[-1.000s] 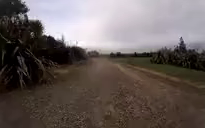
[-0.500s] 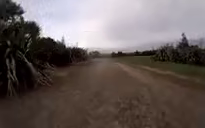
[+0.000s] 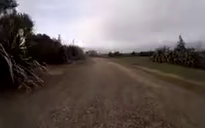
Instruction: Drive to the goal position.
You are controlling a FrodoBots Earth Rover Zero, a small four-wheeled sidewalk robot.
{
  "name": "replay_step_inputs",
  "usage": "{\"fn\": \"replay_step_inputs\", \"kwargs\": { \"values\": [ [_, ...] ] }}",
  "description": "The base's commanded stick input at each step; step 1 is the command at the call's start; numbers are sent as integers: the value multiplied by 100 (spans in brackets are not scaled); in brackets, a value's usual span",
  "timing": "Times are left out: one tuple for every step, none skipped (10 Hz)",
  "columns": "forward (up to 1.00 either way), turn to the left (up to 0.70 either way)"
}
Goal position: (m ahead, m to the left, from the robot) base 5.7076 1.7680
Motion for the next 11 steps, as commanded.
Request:
{"fn": "replay_step_inputs", "kwargs": {
  "values": [
    [85,0],
    [85,0],
    [85,-2],
    [85,-2],
    [85,-5],
    [85,-10],
    [85,-24],
    [85,-24],
    [85,0],
    [85,0],
    [85,0]
  ]
}}
